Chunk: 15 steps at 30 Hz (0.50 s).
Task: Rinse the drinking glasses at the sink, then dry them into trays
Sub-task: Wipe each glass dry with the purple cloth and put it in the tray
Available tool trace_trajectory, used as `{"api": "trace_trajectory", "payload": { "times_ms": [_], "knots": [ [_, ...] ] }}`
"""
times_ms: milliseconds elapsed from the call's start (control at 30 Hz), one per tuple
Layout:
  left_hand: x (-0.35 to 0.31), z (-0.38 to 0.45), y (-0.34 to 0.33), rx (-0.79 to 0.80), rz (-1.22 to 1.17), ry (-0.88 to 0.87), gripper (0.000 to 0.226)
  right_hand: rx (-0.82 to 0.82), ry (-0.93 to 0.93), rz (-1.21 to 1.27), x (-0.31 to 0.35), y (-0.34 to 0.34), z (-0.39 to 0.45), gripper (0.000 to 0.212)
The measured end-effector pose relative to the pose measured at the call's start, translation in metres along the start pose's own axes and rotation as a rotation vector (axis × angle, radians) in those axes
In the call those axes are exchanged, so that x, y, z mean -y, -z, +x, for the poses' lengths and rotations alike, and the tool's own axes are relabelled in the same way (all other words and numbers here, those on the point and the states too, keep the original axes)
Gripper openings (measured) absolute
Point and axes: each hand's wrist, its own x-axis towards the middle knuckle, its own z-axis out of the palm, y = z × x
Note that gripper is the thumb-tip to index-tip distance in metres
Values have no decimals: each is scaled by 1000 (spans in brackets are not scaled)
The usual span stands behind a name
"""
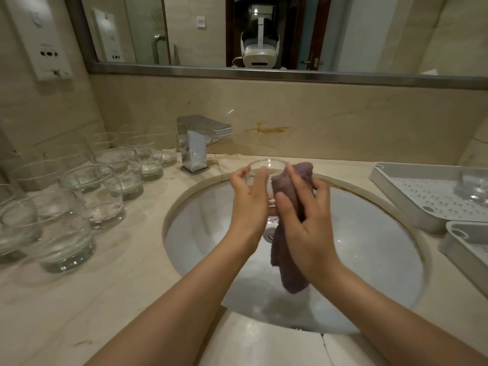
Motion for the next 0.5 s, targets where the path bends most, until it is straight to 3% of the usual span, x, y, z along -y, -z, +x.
{"api": "trace_trajectory", "payload": {
  "times_ms": [67, 133, 200, 267, 333, 433, 500],
  "knots": [
    [2, 1, -1, -49, -71, 4, 40, -5, 61, -23, -6, -6, -4, 41],
    [4, -4, -6, -20, -107, 12, 54, -80, -23, 92, -2, -1, 5, 33],
    [7, -10, -13, 62, -110, 51, 64, -142, -214, 274, -1, 10, 18, 28],
    [13, -12, -16, 123, -51, 75, 67, -132, -506, 515, -8, 17, 26, 31],
    [15, -11, -15, 162, 25, 62, 72, -121, -686, 641, -13, 21, 28, 38],
    [12, -9, -11, 193, 192, 32, 89, -150, -739, 685, -12, 22, 29, 38],
    [9, -8, -9, 180, 286, -8, 98, -156, -673, 613, -6, 23, 28, 38]
  ]
}}
